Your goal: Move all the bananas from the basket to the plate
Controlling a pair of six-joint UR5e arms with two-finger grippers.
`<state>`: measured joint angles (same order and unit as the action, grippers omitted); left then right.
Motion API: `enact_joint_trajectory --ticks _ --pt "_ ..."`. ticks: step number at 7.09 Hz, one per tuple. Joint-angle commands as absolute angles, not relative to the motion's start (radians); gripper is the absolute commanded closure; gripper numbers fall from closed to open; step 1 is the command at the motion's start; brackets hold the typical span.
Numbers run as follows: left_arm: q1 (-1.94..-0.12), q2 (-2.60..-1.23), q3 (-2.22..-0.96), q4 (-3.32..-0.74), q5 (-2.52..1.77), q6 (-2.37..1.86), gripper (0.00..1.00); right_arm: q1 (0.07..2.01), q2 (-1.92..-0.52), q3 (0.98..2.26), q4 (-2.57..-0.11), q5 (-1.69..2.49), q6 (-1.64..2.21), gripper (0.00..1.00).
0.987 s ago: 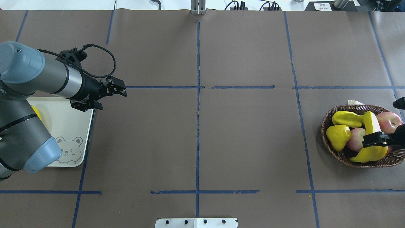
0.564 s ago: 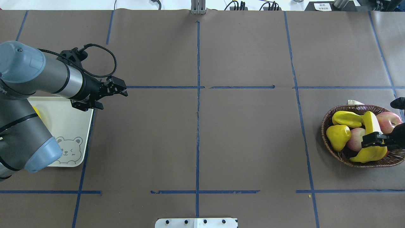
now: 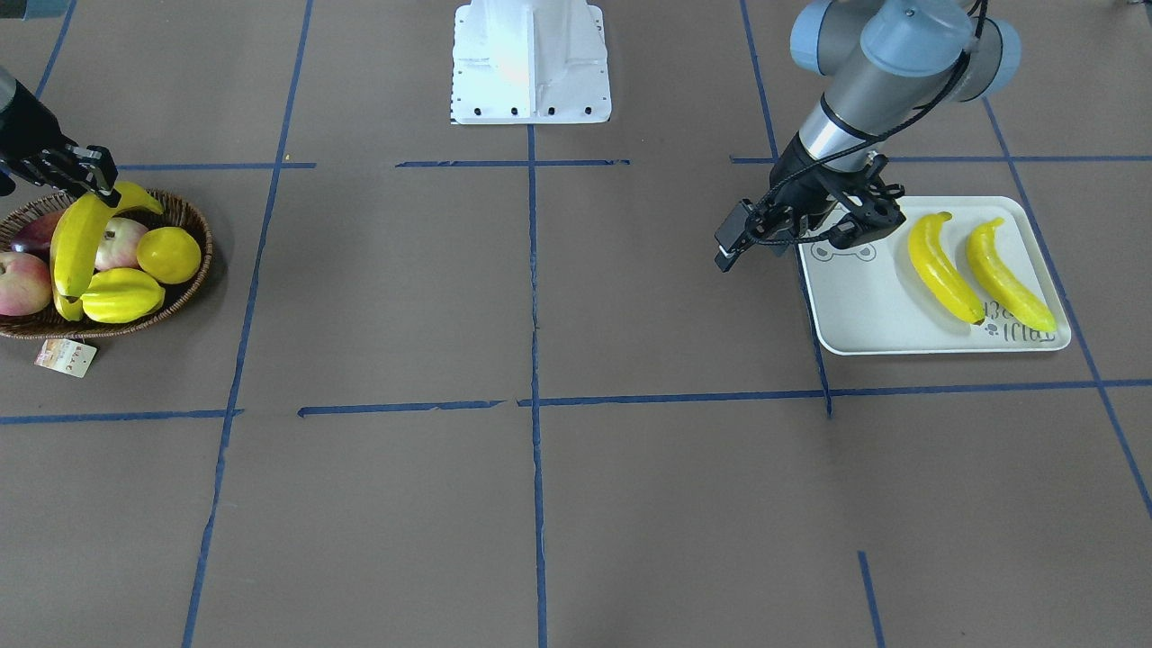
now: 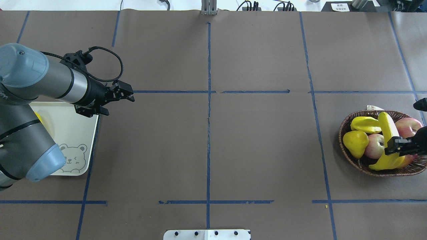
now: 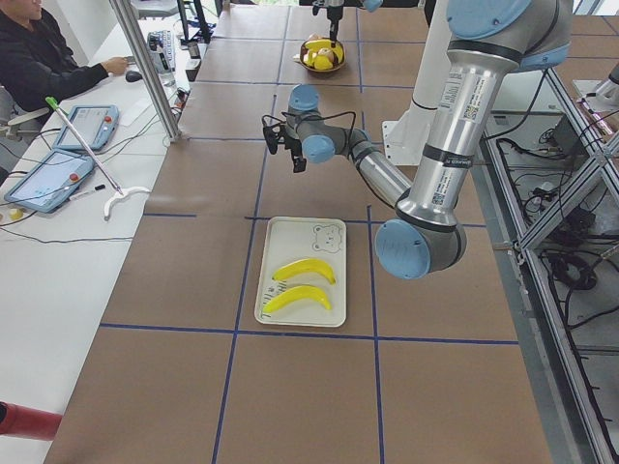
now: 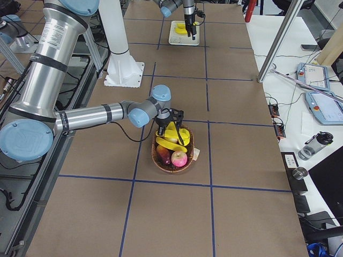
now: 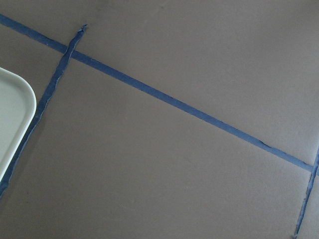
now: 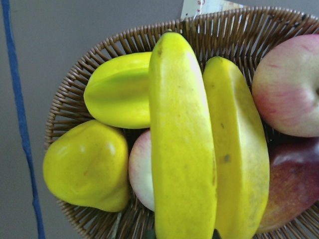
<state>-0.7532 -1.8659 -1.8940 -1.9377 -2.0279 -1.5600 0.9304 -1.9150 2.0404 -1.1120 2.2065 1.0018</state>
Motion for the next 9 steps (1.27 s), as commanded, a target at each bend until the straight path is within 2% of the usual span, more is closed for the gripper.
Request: enact_joint_trajectory --ticks 1,3,4,5,6,7,9 --pt "-0.753 -1.867 -1.893 -1.937 -2.028 -1.56 0.0 1.11 -1.919 2.071 -1.115 2.354 0.953 0.99" --pt "-0.753 -1.881 -1.891 -1.934 -2.029 -1.56 0.0 1.187 -1.861 2.101 -1.124 2.491 0.942 1.0" --pt "-0.753 -1.884 -1.893 -1.936 -2.029 -1.56 0.01 1.183 -1.757 2.099 -1.152 2.522 0.954 1.0" --pt "-0.753 -1.9 -1.902 -1.942 -2.032 -1.563 0.01 1.157 -1.597 2.095 -1.254 2.526 0.959 1.0" --pt "-0.753 -1.919 -1.913 -1.95 -2.034 -1.569 0.01 1.085 -1.431 2.095 -1.375 2.523 0.971 1.0" --pt "-0.753 -1.951 -1.91 -2.001 -2.034 -1.65 0.01 0.996 -1.323 2.088 -1.42 2.508 1.027 1.0" --pt "-0.753 -1.959 -1.864 -2.33 -2.033 -1.825 0.01 0.825 -1.2 2.085 -1.411 2.378 1.138 1.0"
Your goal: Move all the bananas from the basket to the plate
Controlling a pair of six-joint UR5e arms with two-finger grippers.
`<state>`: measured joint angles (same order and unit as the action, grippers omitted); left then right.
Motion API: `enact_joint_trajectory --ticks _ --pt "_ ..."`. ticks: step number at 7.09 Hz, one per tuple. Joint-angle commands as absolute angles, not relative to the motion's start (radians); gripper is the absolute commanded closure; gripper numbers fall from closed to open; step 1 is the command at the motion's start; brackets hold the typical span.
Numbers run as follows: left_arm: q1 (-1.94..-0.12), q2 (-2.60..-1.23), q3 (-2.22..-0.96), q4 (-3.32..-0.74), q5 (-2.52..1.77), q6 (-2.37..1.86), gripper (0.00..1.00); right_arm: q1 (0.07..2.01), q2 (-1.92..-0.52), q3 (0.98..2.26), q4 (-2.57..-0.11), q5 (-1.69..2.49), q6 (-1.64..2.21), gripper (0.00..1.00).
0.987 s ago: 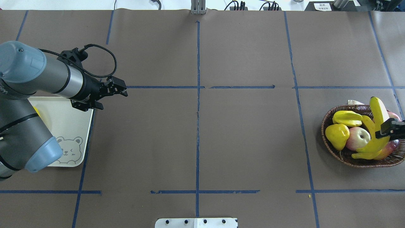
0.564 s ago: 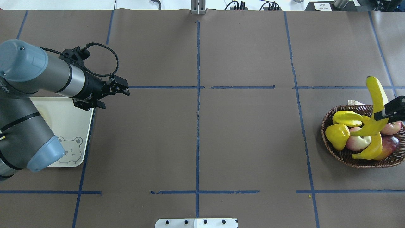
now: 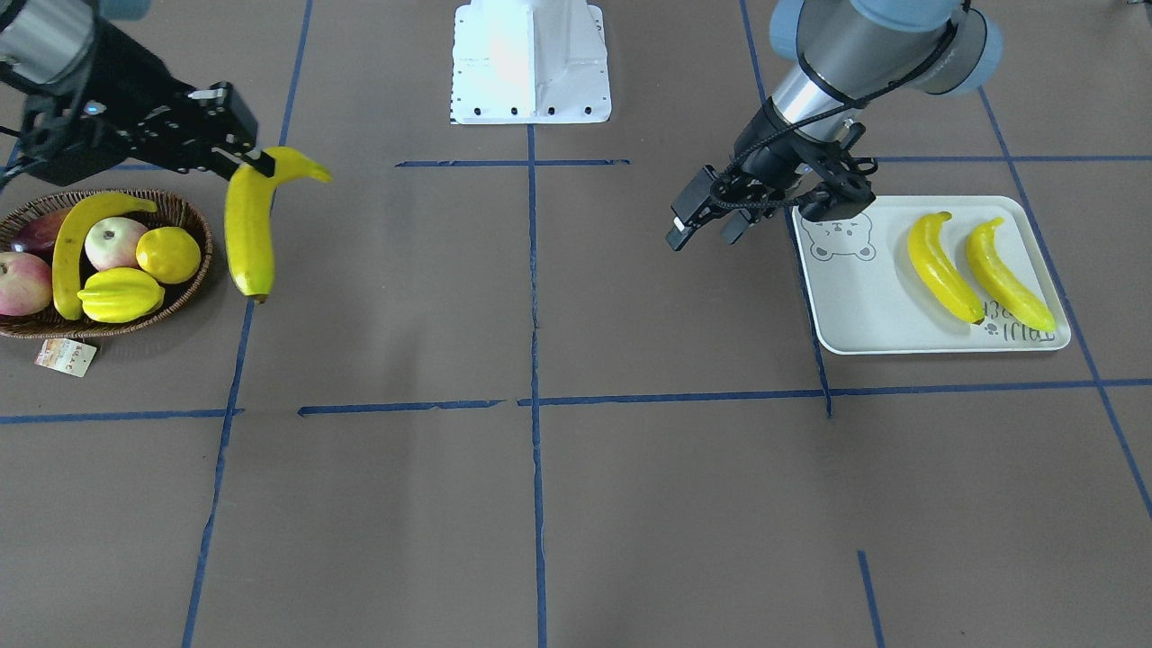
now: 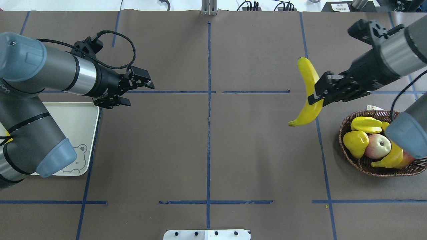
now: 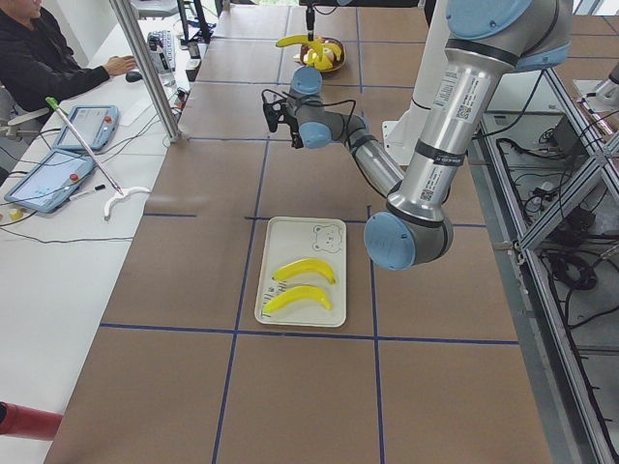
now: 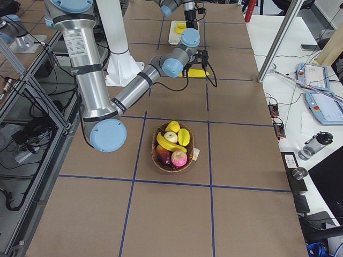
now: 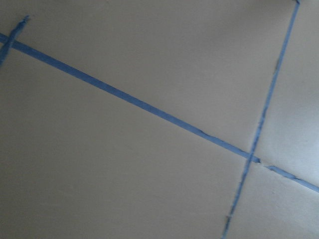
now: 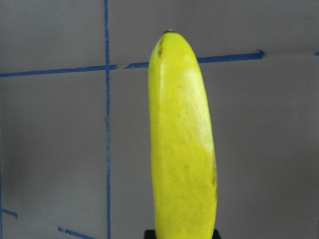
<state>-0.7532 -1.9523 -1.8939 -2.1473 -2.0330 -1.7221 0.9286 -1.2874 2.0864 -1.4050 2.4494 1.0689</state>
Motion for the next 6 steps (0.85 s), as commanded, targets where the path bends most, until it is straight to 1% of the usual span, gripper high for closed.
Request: enact_joint_trajectory --ticks 1,3,6 --pt "-0.753 -1.959 -1.852 -2.424 -2.031 -1.863 0.01 0.742 -1.142 2.086 -1.41 2.303 1.208 1.0" --pt "-0.733 -1.983 -1.853 -2.456 -2.033 -1.907 0.01 0.609 -1.103 2.088 -1.402 2.189 1.252 1.0" --pt "-0.632 -2.054 -1.85 -2.453 -1.99 -1.92 0.01 0.511 -1.055 2.083 -1.402 2.085 1.253 1.0"
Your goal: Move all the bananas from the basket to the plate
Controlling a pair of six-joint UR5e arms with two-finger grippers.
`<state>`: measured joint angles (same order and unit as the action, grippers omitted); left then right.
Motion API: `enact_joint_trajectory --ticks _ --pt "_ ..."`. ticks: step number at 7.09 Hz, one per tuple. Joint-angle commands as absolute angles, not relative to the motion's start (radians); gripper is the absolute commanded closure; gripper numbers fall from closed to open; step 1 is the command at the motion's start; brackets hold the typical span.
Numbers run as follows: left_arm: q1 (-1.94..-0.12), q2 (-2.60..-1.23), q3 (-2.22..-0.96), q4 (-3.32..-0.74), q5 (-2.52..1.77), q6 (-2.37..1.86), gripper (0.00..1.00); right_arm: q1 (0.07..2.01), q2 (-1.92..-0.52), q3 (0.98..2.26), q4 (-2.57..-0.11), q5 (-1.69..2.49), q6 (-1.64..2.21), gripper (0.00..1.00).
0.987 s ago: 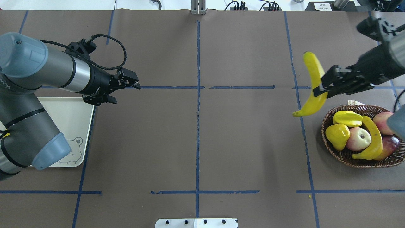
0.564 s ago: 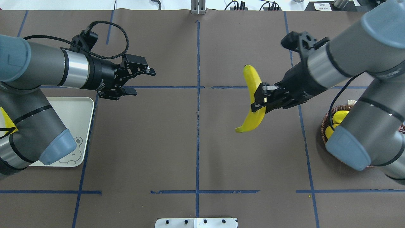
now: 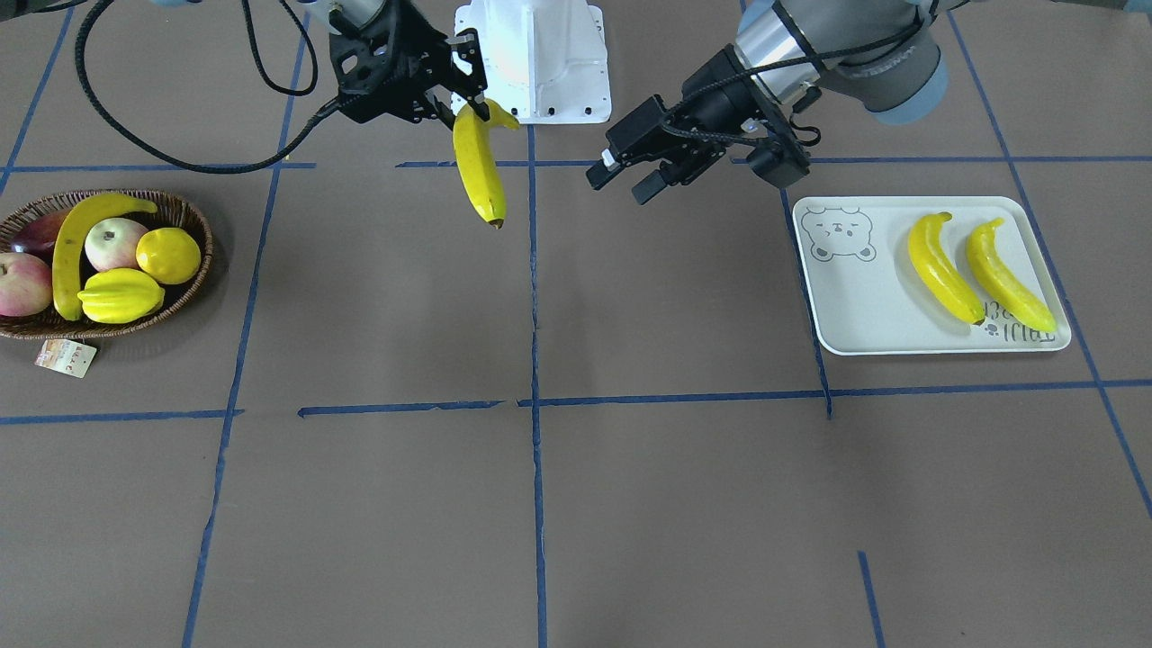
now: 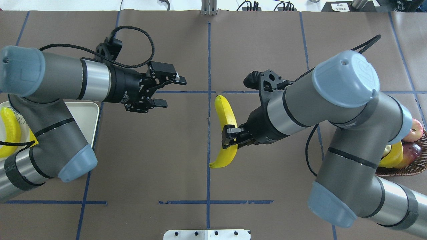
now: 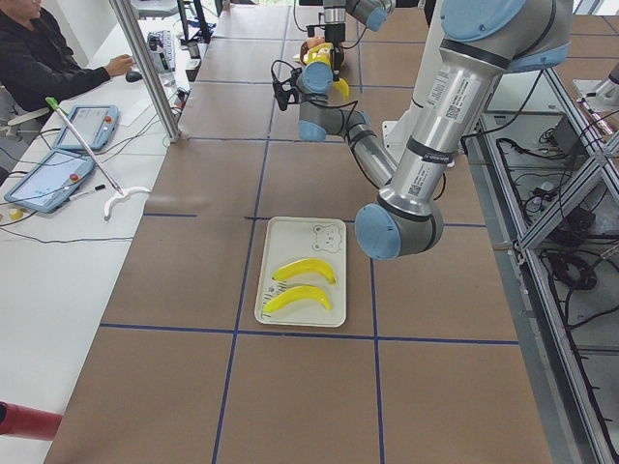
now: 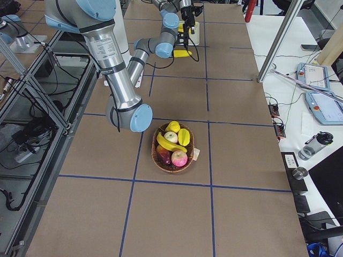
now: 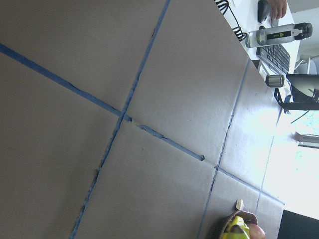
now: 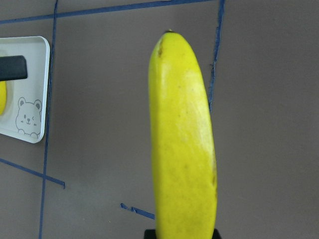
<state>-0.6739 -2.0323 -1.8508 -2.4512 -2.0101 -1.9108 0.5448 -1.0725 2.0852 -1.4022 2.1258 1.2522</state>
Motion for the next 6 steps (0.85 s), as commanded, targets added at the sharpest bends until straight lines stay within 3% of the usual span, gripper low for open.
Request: enact_joint_trajectory --ticks 1,6 --pt "-0.585 -2.086 -1.827 -2.451 -1.946 -1.922 0.01 0.508 -1.055 2.085 -1.402 2.083 1.252 1.0" --pt "-0.503 -2.123 -1.796 -2.45 -1.853 -1.922 0.01 0.506 -1.054 2.086 -1.401 2.083 1.253 1.0"
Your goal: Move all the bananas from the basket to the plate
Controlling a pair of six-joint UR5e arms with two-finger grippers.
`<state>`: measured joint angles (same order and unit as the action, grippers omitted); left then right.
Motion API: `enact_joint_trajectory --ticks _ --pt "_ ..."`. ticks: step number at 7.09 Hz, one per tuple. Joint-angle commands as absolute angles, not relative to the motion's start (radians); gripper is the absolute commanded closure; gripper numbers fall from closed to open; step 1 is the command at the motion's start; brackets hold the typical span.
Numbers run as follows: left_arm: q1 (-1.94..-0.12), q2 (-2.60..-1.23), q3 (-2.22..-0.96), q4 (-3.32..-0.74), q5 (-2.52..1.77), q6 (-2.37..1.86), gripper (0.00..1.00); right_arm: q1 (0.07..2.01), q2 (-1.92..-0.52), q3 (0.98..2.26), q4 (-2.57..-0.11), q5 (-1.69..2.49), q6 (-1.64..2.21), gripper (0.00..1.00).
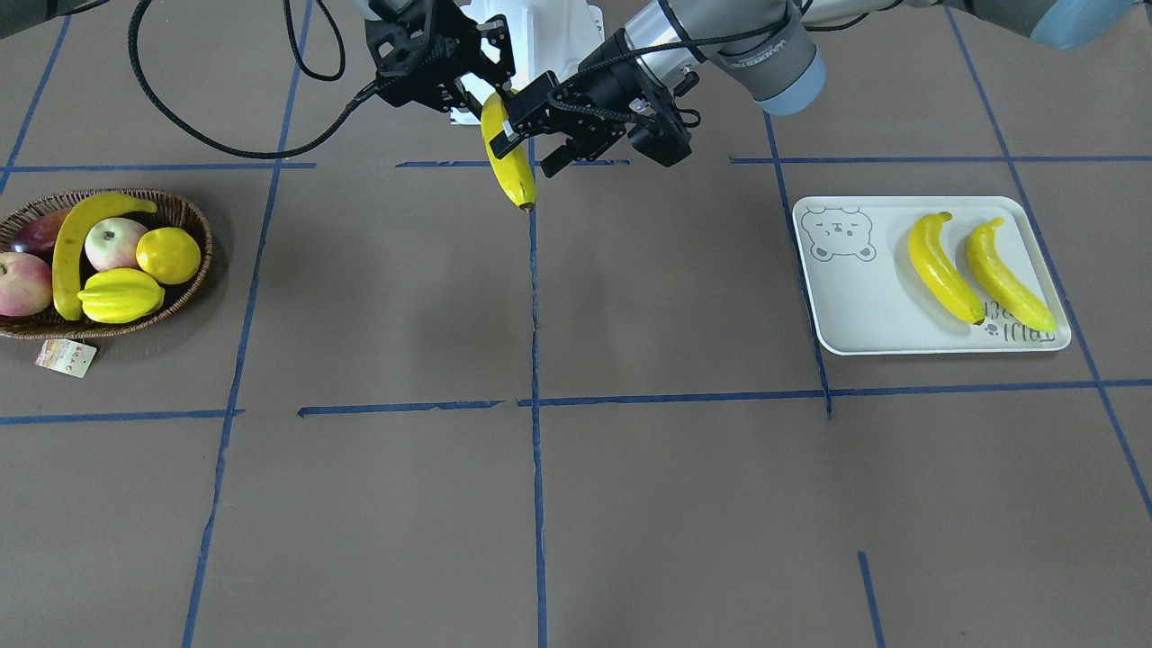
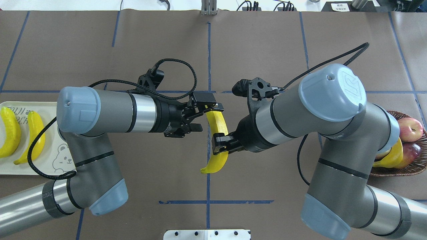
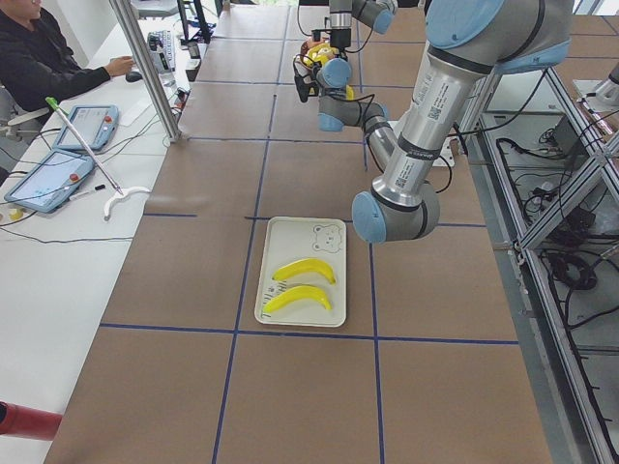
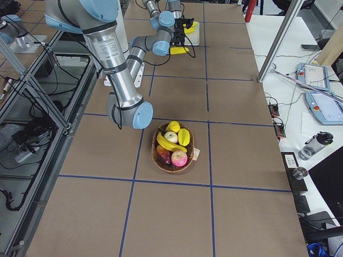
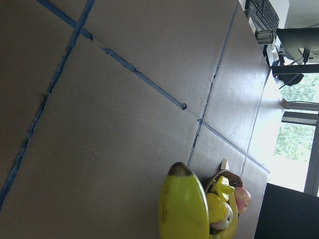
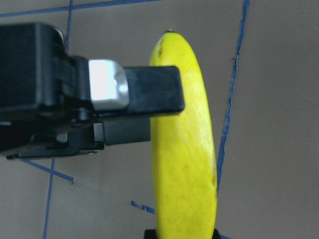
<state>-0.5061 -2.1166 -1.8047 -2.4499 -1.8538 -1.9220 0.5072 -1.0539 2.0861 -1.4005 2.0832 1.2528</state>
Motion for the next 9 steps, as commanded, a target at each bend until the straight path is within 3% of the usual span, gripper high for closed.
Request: enact_joint_trajectory --ticks 1,3,4,5,6,7,8,9 --pt "-0.503 -2.128 -1.787 -2.453 -1.853 -1.922 0.01 0.506 -1.054 2.088 -1.401 2.083 1.253 1.0" --pt "-0.497 -2.131 -1.786 -2.453 -1.852 -1.922 0.01 0.506 -1.054 2.088 -1.401 2.082 1.253 1.0" --pt "-0.497 -2.131 -1.786 -2.453 -1.852 -1.922 0.06 0.506 -1.054 2.088 -1.401 2.082 1.253 1.0" --pt "-0.497 -2.131 -1.786 -2.454 -1.852 -1.922 0.57 0.506 -1.054 2.088 -1.401 2.083 1.253 0.99" --pt "-0.497 -2.129 -1.784 -2.456 -1.852 -1.916 0.95 0.506 -1.054 2.088 -1.401 2.083 1.253 0.99" --pt "-0.497 -2.128 -1.784 -2.456 -1.853 -1.913 1.0 0.506 -1.054 2.088 -1.401 2.083 1.253 0.96" --pt "-0.497 -2.126 -1.786 -2.456 -1.853 -1.911 1.0 0.506 -1.054 2.086 -1.402 2.083 1.252 0.15" --pt "-0.497 -2.126 -1.786 -2.456 -1.853 -1.911 1.0 0.506 -1.054 2.091 -1.401 2.083 1.256 0.0"
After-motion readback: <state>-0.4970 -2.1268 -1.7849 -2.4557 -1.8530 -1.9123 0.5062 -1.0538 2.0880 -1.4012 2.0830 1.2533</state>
